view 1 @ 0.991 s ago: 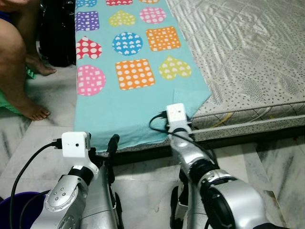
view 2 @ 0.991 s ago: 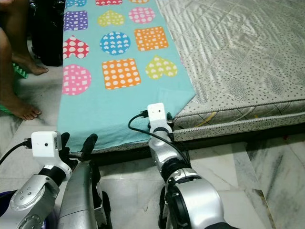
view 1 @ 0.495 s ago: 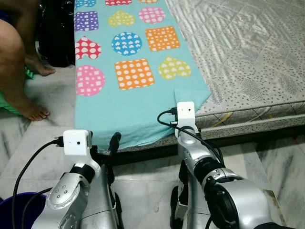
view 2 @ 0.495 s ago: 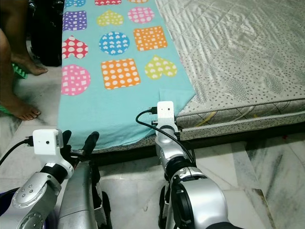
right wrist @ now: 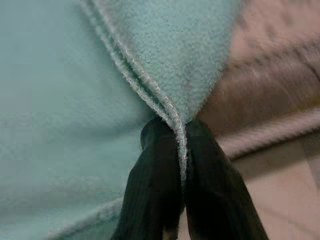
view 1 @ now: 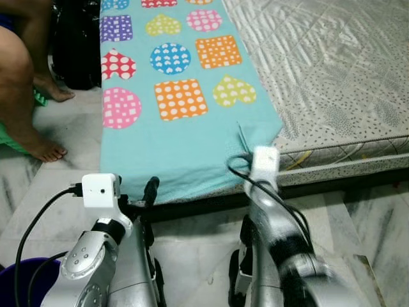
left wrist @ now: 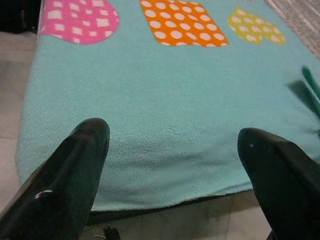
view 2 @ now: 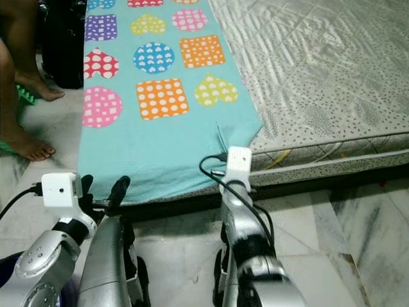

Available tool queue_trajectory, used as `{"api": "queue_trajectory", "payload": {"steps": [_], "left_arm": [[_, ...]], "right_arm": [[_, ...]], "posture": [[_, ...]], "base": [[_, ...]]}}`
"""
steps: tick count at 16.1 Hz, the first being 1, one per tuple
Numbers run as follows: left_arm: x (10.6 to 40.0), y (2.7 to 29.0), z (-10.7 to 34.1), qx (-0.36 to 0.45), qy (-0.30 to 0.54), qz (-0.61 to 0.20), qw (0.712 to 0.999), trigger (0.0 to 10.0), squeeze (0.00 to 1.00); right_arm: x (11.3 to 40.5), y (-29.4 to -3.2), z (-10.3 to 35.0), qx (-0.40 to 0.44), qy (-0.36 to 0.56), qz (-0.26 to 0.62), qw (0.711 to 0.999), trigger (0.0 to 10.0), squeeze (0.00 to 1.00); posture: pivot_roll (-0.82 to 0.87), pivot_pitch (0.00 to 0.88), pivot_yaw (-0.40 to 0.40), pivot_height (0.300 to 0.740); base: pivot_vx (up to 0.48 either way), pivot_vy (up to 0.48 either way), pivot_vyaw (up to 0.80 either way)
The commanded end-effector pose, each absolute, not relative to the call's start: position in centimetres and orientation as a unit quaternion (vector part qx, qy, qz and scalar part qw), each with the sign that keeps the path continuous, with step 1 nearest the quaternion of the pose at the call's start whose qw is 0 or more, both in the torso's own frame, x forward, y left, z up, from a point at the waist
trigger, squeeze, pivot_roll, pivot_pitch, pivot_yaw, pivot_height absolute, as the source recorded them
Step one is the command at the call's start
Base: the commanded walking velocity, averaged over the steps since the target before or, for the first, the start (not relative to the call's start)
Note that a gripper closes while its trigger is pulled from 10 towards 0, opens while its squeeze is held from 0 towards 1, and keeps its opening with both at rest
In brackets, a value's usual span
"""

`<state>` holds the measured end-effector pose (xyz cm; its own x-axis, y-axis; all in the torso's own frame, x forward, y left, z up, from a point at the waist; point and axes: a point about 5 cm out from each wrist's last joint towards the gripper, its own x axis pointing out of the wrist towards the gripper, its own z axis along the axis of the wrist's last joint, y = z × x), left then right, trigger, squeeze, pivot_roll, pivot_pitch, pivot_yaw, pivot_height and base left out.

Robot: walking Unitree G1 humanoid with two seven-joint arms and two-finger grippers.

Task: Clean up the room

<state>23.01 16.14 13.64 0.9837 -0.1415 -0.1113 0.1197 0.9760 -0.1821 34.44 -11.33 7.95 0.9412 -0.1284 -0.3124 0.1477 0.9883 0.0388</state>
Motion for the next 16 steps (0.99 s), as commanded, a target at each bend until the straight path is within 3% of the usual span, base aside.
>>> {"api": "queue_trajectory", "payload": {"steps": [1,3,4,5,9,10,13,16], "left_arm": [[22.8,16.4,13.1,-0.093,0.074,-0.061,0.991,10.0,0.0],[22.9,16.5,12.9,-0.1,0.079,-0.061,0.99,10.0,0.0],[23.0,16.4,12.8,-0.103,0.081,-0.062,0.989,10.0,0.0],[23.1,16.3,12.8,-0.104,0.081,-0.064,0.989,10.0,0.0],[23.4,16.1,12.7,-0.105,0.082,-0.07,0.989,10.0,0.0],[23.4,16.1,12.7,-0.105,0.083,-0.071,0.989,10.0,0.0],[23.4,16.4,12.6,-0.1,0.086,-0.069,0.989,10.0,0.0],[23.6,16.5,12.7,-0.098,0.083,-0.067,0.989,10.0,0.0]], "right_arm": [[34.0,-11.4,8.0,0.045,0.167,-0.071,0.982,0.0,0.0],[32.5,-12.1,7.9,0.065,0.187,-0.076,0.977,0.5,0.0],[31.8,-12.2,7.7,0.071,0.199,-0.071,0.975,2.2,0.0],[31.4,-12.0,7.5,0.075,0.208,-0.063,0.973,10.0,0.0],[29.8,-11.8,7.4,0.073,0.231,-0.039,0.969,10.0,0.0],[29.7,-11.8,7.4,0.076,0.236,-0.038,0.968,10.0,1.0],[29.5,-11.5,7.4,0.06,0.24,-0.019,0.969,10.0,1.0],[30.3,-11.3,9.1,0.059,0.188,0.003,0.98,10.0,1.0]], "posture": [[0.09,0.284,-0.002,0.54],[0.07,0.277,0.006,0.54],[0.06,0.275,0.009,0.54],[0.06,0.271,0.011,0.54],[0.06,0.258,0.014,0.54],[0.06,0.257,0.014,0.54],[0.06,0.252,0.013,0.54],[0.06,0.246,0.014,0.54]], "base": [[0.0,0.0,0.0],[0.0,0.0,0.0],[0.0,0.0,0.0],[0.0,0.0,0.0],[0.0,0.0,0.0],[0.0,0.0,0.0],[0.0,0.0,0.0],[0.0,0.0,0.0]]}}
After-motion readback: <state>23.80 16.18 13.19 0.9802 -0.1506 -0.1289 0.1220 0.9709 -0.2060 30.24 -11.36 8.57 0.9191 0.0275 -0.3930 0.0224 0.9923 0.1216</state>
